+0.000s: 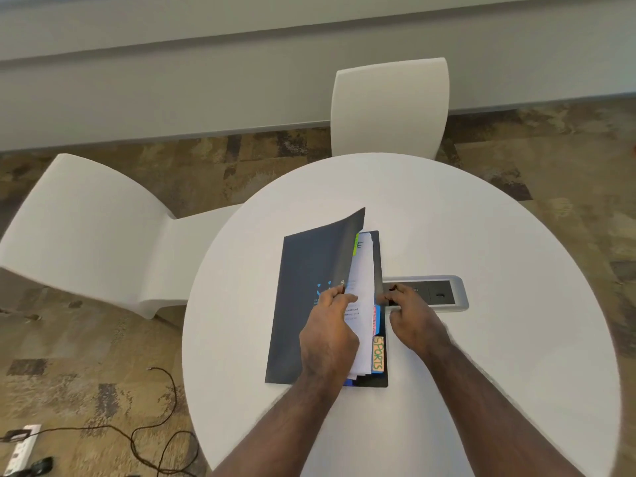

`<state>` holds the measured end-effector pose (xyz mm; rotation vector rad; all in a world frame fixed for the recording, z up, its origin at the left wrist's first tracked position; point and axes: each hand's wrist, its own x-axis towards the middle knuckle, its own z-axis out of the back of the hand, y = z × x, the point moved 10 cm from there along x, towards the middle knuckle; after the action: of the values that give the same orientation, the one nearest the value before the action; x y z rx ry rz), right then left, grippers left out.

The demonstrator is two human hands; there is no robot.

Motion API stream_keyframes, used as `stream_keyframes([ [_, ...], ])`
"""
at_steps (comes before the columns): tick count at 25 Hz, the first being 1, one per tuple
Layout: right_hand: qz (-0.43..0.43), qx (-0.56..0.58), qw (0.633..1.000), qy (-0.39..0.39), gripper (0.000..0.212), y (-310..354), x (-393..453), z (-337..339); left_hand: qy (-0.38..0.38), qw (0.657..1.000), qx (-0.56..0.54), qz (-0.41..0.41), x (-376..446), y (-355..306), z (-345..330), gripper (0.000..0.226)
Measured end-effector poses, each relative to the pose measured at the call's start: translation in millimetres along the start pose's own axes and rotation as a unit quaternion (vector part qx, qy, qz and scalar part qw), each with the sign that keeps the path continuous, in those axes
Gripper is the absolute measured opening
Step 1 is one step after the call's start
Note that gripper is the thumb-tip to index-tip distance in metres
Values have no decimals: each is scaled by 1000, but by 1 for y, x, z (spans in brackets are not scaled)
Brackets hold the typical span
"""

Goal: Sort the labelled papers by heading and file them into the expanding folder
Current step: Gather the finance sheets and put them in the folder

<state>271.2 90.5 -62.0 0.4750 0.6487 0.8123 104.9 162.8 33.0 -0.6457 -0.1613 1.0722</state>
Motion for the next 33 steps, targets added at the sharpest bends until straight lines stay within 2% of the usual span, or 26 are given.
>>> stream_keyframes([
  [3, -5, 115, 993, 38, 27, 5, -3, -10, -2, 1000, -16, -1, -1, 4, 6, 41],
  [6, -22, 176, 984, 24, 26, 12, -5, -5, -3, 999, -33, 8, -3, 7, 9, 37],
  [11, -94, 90, 990, -59, 25, 15, -4, 2, -2, 999, -39, 20, -6, 9, 6, 35],
  [14, -111, 78, 988, -79, 28, 21, -6, -2, 5, 999, -47, 24, -5, 13, 3, 36],
  [22, -73, -75, 994, 43, 47, 20, -9, -32, -31, 999, -27, 18, -3, 10, 0, 35],
  [24, -57, -63, 996, 31, 44, 15, -11, -30, -31, 999, -25, 14, -1, 8, -4, 36],
  [26, -53, -15, 997, -50, 34, 7, -14, -11, -16, 1000, -23, 12, 0, 6, -11, 36],
  [28, -83, 47, 985, -145, 23, -8, -18, 11, 4, 1000, -25, 12, 1, 2, -24, 40],
  [29, -98, 63, 980, -164, 26, -14, -18, 18, 13, 999, -26, 13, 2, -1, -30, 44],
  [31, -102, 61, 983, -142, 37, -20, -12, 18, 29, 999, -29, 14, 0, -8, -45, 52],
  [33, -89, 12, 991, -104, 33, -22, -6, 14, 38, 999, -18, 10, -2, -18, -59, 57],
])
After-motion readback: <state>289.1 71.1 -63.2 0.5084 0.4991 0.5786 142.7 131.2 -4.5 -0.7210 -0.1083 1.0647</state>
